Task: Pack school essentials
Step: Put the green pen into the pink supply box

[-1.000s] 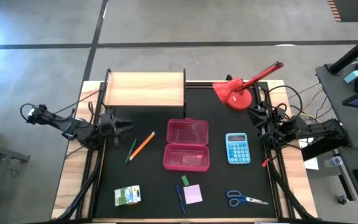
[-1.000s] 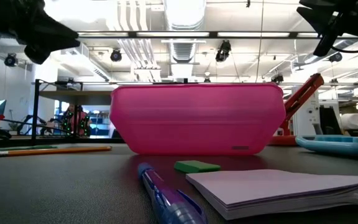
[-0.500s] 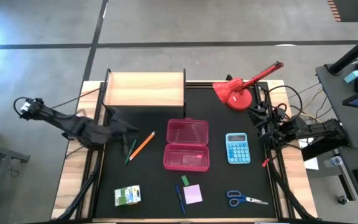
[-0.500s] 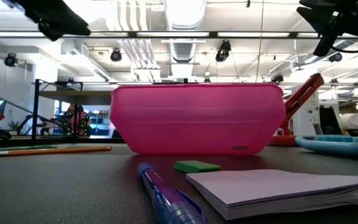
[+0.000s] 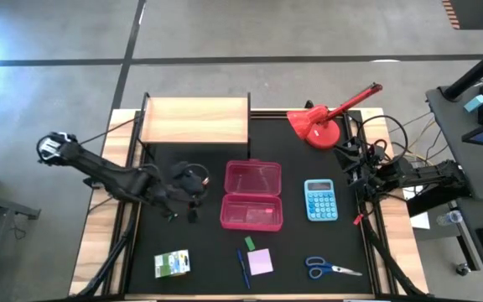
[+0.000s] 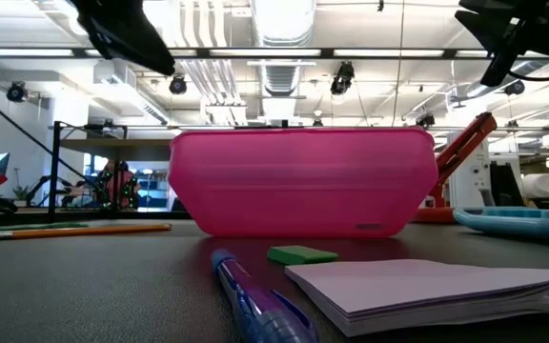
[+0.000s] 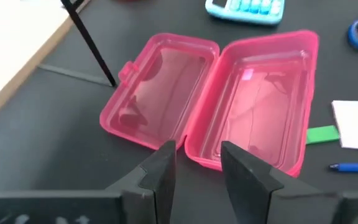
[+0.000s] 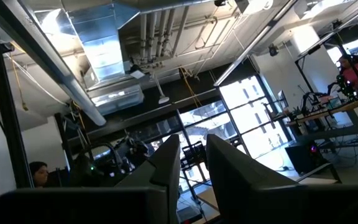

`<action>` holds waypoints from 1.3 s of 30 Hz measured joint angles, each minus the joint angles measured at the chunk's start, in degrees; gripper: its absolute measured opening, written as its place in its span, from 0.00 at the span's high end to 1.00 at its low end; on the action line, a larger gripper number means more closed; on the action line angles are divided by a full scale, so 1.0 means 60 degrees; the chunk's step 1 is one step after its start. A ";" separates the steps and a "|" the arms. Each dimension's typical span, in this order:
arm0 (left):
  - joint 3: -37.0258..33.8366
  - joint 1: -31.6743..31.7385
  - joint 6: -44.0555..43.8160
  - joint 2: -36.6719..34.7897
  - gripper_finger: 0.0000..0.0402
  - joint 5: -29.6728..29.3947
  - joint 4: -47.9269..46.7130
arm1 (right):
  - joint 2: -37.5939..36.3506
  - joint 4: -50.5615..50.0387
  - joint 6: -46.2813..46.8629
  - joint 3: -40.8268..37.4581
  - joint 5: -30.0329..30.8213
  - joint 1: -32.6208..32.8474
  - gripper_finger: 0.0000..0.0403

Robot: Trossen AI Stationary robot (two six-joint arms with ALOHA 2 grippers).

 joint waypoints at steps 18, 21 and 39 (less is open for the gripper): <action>0.0797 0.0192 -0.3737 0.1954 0.69 -0.0472 -0.0242 | 0.0000 0.0001 0.0000 0.0002 0.0002 -0.0003 0.83; 0.0792 0.0200 -0.4364 0.1954 0.66 -0.0472 -0.0619 | 0.0000 0.0001 0.0000 0.0001 0.0003 -0.0001 0.83; 0.0512 0.0667 -0.6165 0.1981 0.37 0.0773 -0.2729 | -0.0001 0.0001 0.0000 0.0001 0.0000 -0.0001 0.83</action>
